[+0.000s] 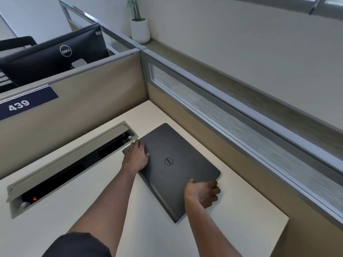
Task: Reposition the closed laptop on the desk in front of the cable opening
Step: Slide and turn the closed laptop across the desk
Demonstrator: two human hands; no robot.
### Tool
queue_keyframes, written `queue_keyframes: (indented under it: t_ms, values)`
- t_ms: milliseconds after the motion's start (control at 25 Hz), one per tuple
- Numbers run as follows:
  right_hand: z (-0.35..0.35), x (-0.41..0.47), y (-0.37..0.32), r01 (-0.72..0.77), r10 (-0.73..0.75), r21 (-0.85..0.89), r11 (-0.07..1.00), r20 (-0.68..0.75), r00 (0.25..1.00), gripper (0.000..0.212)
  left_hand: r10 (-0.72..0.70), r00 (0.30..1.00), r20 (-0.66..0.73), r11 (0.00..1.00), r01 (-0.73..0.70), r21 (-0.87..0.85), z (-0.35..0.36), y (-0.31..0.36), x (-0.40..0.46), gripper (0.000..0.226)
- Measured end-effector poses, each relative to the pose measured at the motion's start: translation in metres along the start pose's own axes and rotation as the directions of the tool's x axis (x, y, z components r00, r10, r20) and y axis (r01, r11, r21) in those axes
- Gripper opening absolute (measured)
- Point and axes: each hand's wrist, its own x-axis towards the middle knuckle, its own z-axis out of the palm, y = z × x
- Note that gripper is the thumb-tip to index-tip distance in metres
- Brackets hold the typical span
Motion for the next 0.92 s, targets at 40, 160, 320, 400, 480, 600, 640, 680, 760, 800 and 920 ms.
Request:
queue_keyframes:
  t_ms: [40,160,320,400,480,600,640,680,760,800,920]
  values:
    - [0.001,0.001,-0.001,-0.008,0.008,0.004,1.000,-0.007,1.000,0.078,-0.006,1.000,-0.007,1.000,0.006,0.010,-0.001,-0.001,0.006,0.051]
    - [0.003,0.000,-0.004,-0.021,0.021,0.001,1.000,-0.019,1.000,0.078,-0.040,0.999,0.006,0.999,0.040,-0.010,-0.003,-0.005,0.021,0.050]
    - [0.006,0.001,-0.004,-0.038,0.038,0.000,0.999,-0.023,0.999,0.076,-0.092,0.996,0.005,0.996,0.092,-0.013,-0.003,-0.007,0.030,0.055]
    - [0.002,0.004,-0.005,-0.068,0.068,0.017,0.998,0.007,0.998,0.073,-0.110,0.994,-0.003,0.994,0.110,-0.021,-0.007,-0.006,0.032,0.055]
    - [-0.003,0.009,-0.007,-0.114,0.112,0.049,0.992,0.040,0.993,0.071,-0.133,0.991,-0.006,0.990,0.133,-0.035,-0.011,-0.005,0.035,0.052]
    - [-0.009,0.014,-0.009,-0.147,0.142,0.061,0.987,0.068,0.988,0.072,-0.172,0.985,0.003,0.984,0.172,-0.048,-0.013,-0.004,0.039,0.052]
    - [-0.010,0.015,-0.009,-0.143,0.139,0.053,0.988,0.076,0.987,0.073,-0.183,0.983,0.001,0.982,0.183,-0.048,-0.013,-0.004,0.041,0.053]
    - [-0.010,0.016,-0.009,-0.139,0.135,0.050,0.989,0.085,0.987,0.073,-0.200,0.980,0.001,0.978,0.200,-0.056,-0.013,-0.004,0.042,0.055]
    - [-0.012,0.019,-0.010,-0.151,0.144,0.051,0.987,0.107,0.984,0.071,-0.257,0.966,0.023,0.961,0.259,-0.101,-0.014,0.000,0.046,0.063]
    - [-0.013,0.022,-0.010,-0.164,0.156,0.053,0.985,0.118,0.981,0.072,-0.300,0.953,0.038,0.944,0.302,-0.132,-0.014,0.002,0.047,0.069]
    - [-0.019,0.032,-0.013,-0.199,0.191,0.042,0.979,0.151,0.970,0.074,-0.404,0.912,0.073,0.897,0.410,-0.164,-0.011,0.002,0.049,0.080]
